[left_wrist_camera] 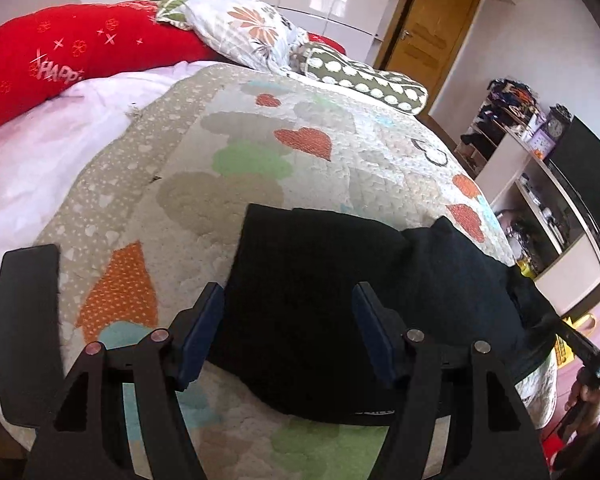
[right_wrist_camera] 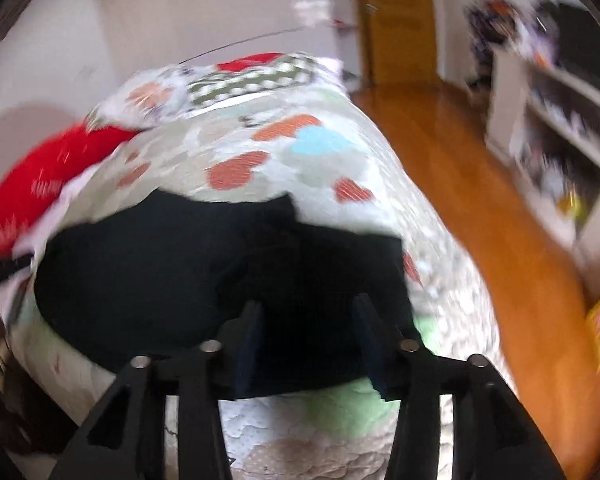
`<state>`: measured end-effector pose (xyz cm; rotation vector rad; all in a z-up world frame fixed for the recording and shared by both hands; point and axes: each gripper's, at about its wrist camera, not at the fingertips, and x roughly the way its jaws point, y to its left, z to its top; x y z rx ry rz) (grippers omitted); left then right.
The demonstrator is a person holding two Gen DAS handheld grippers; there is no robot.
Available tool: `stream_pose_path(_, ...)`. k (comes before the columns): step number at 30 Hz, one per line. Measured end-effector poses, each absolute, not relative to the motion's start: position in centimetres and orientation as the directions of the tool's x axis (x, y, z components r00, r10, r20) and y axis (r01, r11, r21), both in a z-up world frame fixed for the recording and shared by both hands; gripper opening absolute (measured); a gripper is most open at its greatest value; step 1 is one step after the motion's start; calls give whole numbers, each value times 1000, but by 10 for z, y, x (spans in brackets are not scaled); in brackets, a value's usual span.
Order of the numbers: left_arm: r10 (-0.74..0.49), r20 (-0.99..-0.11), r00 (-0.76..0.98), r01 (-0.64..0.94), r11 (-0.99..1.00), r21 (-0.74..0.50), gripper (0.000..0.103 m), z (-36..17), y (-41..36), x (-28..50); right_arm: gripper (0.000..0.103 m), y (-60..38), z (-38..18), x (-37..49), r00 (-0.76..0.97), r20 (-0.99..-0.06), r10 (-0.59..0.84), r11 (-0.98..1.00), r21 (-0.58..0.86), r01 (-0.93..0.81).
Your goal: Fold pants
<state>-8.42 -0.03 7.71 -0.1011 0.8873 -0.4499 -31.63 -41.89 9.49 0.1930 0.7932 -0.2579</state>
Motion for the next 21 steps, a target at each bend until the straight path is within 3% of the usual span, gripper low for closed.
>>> stream_pose_path(2,-418,-729,543,323,905,-278,66,76,4,-82,58,-403,97,-314,665,-724,-181,968,-10,252)
stream_pose_path(5,-405,-736,542,310,911,-273,66,73,8,-80,59,-380,91,-301,642,-724,-253,967,-166,194)
stream_pose_path(9,-405,-745,530,294,912,-286,66,68,10,-76,59,-362,72,-279,606,-711,-355,925,-361,118)
stream_pose_path(12,-416,-744,524,296,907,-299,66,67,11,-79,56,-361,64,-268,617,-702,-355,917,-390,85)
stream_pose_path(13,-414,-746,521,302,907,-293,66,66,11,-80,55,-363,61,-264,615,-716,-329,930,-361,78)
stream_pose_path(16,-412,-756,509,315,906,-281,66,65,8,-81,23,-381,60,-253,624,-744,-239,969,-219,110)
stream_pose_path(18,-420,-757,501,324,902,-287,66,64,6,-82,18,-402,69,-259,663,-736,-138,983,-20,182)
stream_pose_path(20,-424,-758,496,329,899,-288,66,64,5,-83,16,-446,80,-282,758,-652,9,903,331,275)
stream_pose_path(21,-426,-757,496,331,898,-288,66,64,5,-83,16,-458,81,-291,781,-624,7,866,395,308)
